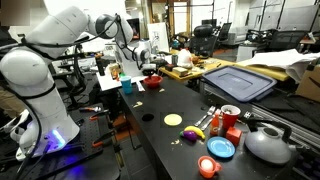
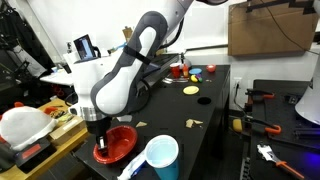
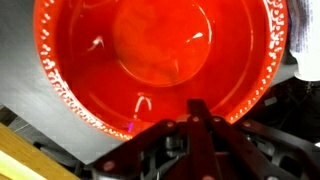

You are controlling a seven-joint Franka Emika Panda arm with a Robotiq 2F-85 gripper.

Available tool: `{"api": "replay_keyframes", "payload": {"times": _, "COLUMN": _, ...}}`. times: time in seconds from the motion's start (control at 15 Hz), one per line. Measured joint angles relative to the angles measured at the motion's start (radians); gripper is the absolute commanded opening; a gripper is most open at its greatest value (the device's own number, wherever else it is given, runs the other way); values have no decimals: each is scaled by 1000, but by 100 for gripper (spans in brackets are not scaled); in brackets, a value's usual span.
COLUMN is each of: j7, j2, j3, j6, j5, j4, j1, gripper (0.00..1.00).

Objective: Move the toothpaste tube and red bowl to the left.

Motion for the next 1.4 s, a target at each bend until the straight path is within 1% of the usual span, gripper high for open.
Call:
{"api": "replay_keyframes", "payload": {"times": 0.2, "j7": 1, "j2": 0, "j3": -14, "j6": 43, "j5": 0, "j4": -5, "j1": 0, "gripper": 0}}
{"api": "replay_keyframes", "payload": {"times": 0.33, "j7": 5, "j2": -9, "j3": -50, "j6": 81, "j5": -7, "j4": -14, "j1": 0, "gripper": 0}}
{"api": "replay_keyframes", "payload": {"times": 0.47, "j7": 18, "j2": -42, "j3": -105, "j6": 106, "j5": -20, "j4": -42, "j1": -1, "gripper": 0}}
{"api": "replay_keyframes", "payload": {"times": 0.6, "j7": 54, "j2": -102, "j3": -171, "j6": 111, "j5": -50, "j4": -89, "j1": 2, "gripper": 0}}
{"api": "replay_keyframes", "payload": {"times": 0.87, "j7": 151, "j2": -281, "j3": -292, "j6": 105, "j5": -130, "j4": -231, "j1": 8, "gripper": 0}}
{"api": "replay_keyframes", "payload": {"times": 1.0, "j7": 196, "j2": -377, "j3": -336, "j6": 70, "j5": -169, "j4": -305, "j1": 10, "gripper": 0}}
{"api": "replay_keyframes", "payload": {"times": 1.13, "j7": 224, "j2": -470, "j3": -361, "j6": -12, "j5": -191, "j4": -369, "j1": 5, "gripper": 0}}
{"api": "replay_keyframes", "payload": {"times": 1.4, "j7": 226, "j2": -624, "j3": -359, "j6": -235, "j5": -191, "j4": -456, "j1": -35, "gripper": 0}}
